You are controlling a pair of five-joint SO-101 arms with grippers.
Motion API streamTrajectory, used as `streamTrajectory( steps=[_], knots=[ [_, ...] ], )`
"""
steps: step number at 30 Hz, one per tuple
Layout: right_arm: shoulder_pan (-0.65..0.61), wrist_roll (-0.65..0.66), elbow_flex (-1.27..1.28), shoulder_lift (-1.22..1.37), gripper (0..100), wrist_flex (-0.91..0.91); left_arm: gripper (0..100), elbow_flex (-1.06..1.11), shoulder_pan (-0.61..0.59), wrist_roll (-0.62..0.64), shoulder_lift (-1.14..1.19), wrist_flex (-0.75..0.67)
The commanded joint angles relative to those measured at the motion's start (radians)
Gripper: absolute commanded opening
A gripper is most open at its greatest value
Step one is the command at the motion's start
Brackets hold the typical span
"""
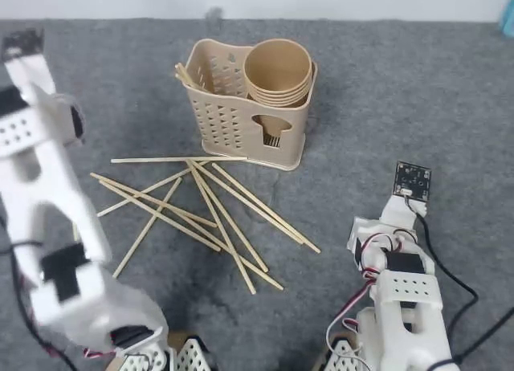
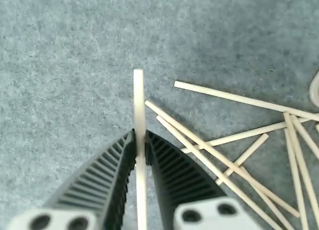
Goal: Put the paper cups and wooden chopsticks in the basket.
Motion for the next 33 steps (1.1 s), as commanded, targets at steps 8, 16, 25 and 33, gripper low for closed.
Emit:
streamTrajectory(
  steps=[8, 16, 25, 33],
  knots=[
    [-0.047, -0.005, 0.014, -0.027, 0.9, -0.019, 1, 0.892, 0.011, 0.080, -0.640, -0.411],
    [-0.064, 0.091, -0.048, -0.028, 0.9, 0.124, 1, 1.132, -0.043, 0.069, -0.779, -0.422],
    [-0.202, 0.321, -0.316, -0.028, 1.2, 0.435, 1, 1.276, -0.173, 0.017, -0.832, -0.548],
    [-0.550, 0.245, -0.506, -0.016, 1.5, 0.481, 1, 1.262, -0.221, 0.189, -0.830, -0.644]
  ],
)
